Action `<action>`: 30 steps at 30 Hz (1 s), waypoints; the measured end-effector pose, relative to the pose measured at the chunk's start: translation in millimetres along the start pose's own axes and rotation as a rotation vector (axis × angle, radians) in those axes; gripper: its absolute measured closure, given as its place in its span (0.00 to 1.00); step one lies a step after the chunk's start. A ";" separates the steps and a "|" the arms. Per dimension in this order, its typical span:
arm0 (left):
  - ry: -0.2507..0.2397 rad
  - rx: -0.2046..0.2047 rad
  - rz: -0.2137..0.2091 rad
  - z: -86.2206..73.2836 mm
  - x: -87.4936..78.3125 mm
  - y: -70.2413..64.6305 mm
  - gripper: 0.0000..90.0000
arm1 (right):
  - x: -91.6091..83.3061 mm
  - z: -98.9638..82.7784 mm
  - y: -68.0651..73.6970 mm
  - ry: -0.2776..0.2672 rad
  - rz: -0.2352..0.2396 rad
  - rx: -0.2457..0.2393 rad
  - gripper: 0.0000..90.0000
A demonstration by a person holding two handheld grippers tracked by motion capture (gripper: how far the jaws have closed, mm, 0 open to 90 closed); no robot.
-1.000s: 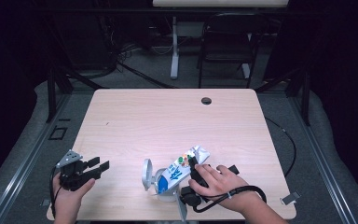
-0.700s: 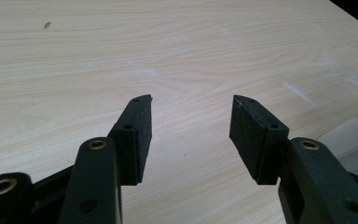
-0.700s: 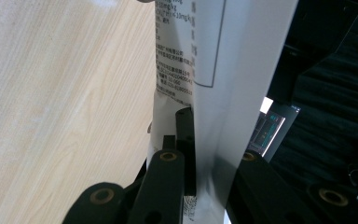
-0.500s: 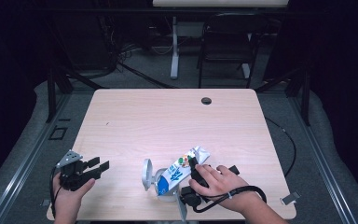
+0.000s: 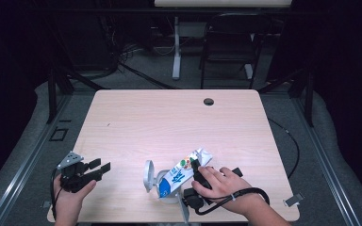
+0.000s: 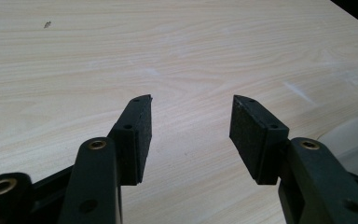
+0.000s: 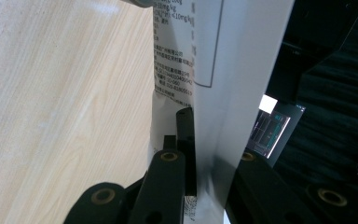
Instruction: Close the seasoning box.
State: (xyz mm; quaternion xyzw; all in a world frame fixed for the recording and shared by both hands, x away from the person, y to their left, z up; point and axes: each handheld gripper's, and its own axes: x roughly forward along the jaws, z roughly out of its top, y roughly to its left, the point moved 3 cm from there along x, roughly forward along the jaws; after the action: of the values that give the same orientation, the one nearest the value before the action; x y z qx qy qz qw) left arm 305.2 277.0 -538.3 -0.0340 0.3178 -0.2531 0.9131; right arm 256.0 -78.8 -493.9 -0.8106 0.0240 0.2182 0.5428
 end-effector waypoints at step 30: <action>0.005 -0.001 0.004 -1.1 0.9 0.5 0.55 | -2.1 -0.1 -0.4 0.003 0.010 0.032 0.98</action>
State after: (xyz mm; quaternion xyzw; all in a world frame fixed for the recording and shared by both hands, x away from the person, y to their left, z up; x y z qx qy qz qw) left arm 305.4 277.1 -539.8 -0.0332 0.3200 -0.2514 0.9128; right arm 254.3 -79.1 -492.8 -0.8020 0.0325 0.2195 0.5546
